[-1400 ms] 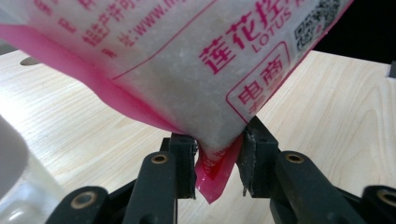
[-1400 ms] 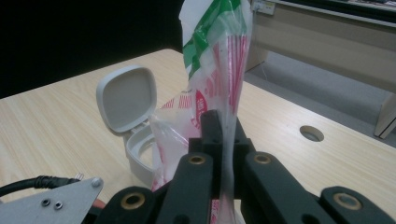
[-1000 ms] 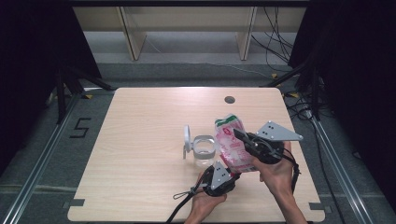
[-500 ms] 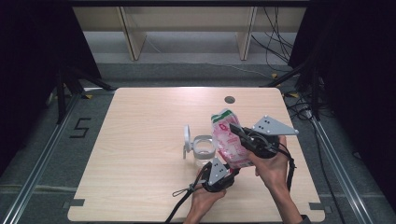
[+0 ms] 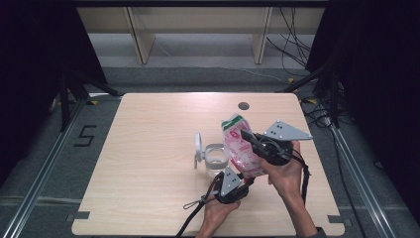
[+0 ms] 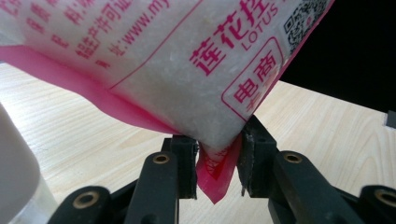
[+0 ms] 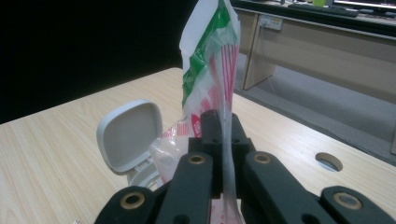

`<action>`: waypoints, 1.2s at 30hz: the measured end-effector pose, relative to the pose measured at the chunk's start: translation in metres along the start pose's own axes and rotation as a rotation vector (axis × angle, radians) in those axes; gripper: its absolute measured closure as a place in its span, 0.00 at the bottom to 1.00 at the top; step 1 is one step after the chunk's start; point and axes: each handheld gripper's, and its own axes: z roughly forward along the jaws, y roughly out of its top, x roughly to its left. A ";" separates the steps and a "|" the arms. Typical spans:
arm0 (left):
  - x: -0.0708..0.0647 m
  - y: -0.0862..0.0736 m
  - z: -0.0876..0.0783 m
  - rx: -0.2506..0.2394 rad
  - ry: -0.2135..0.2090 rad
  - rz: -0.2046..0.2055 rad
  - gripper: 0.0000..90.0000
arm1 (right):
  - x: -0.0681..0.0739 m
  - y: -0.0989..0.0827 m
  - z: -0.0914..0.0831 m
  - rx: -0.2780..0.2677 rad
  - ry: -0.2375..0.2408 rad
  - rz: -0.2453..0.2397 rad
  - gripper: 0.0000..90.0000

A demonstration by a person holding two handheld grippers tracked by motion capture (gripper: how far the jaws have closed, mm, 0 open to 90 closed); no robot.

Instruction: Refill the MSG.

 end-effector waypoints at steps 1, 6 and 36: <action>0.000 0.000 0.000 -0.005 0.002 -0.003 0.78 | 0.002 0.001 0.001 0.008 0.012 0.013 1.00; 0.003 -0.001 0.001 -0.025 -0.006 -0.017 0.78 | 0.005 0.005 0.007 0.016 0.006 -0.018 1.00; 0.002 0.000 0.012 -0.051 -0.002 -0.029 0.80 | 0.004 0.009 0.031 0.038 0.005 -0.032 1.00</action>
